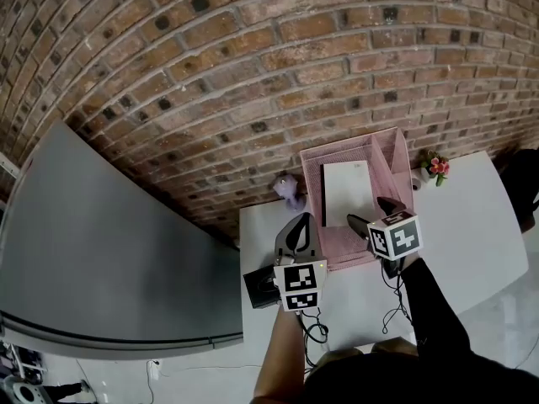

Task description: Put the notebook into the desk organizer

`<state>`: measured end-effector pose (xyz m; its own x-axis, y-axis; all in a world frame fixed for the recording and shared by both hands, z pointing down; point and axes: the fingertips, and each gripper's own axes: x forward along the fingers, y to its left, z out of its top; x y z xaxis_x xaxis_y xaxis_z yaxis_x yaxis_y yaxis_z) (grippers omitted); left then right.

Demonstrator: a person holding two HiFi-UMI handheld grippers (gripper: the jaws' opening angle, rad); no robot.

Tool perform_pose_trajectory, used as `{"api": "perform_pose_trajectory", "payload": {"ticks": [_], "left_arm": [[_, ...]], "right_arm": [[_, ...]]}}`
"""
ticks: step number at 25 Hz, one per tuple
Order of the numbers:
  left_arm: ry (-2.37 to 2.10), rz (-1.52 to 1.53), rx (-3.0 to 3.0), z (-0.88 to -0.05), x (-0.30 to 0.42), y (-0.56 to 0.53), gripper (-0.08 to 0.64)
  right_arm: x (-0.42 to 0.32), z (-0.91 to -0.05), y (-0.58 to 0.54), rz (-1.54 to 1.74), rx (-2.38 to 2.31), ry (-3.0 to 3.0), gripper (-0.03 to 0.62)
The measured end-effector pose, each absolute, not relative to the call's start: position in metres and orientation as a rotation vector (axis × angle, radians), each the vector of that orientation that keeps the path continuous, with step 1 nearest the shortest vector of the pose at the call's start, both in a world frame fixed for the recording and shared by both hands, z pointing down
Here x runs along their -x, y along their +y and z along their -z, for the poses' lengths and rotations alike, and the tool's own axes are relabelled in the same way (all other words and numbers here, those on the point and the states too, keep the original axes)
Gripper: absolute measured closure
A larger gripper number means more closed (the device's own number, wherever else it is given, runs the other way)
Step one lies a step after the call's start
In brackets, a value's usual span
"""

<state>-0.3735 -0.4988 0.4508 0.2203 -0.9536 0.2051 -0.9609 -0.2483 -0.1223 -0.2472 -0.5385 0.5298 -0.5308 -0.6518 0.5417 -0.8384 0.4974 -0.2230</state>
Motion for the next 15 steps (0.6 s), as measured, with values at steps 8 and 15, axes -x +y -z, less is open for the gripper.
{"api": "perform_pose_trajectory", "payload": {"ticks": [8, 15], "left_arm": [[-1.927, -0.413, -2.426, -0.441, 0.359, -0.492, 0.554], [-1.972, -0.415, -2.39, -0.428, 0.343, -0.481, 0.554]], "right_arm": [[0.246, -0.507, -0.521, -0.599, -1.162, -2.466, 0.219], [0.237, -0.472, -0.513, -0.454, -1.115, -2.589, 0.219]]}}
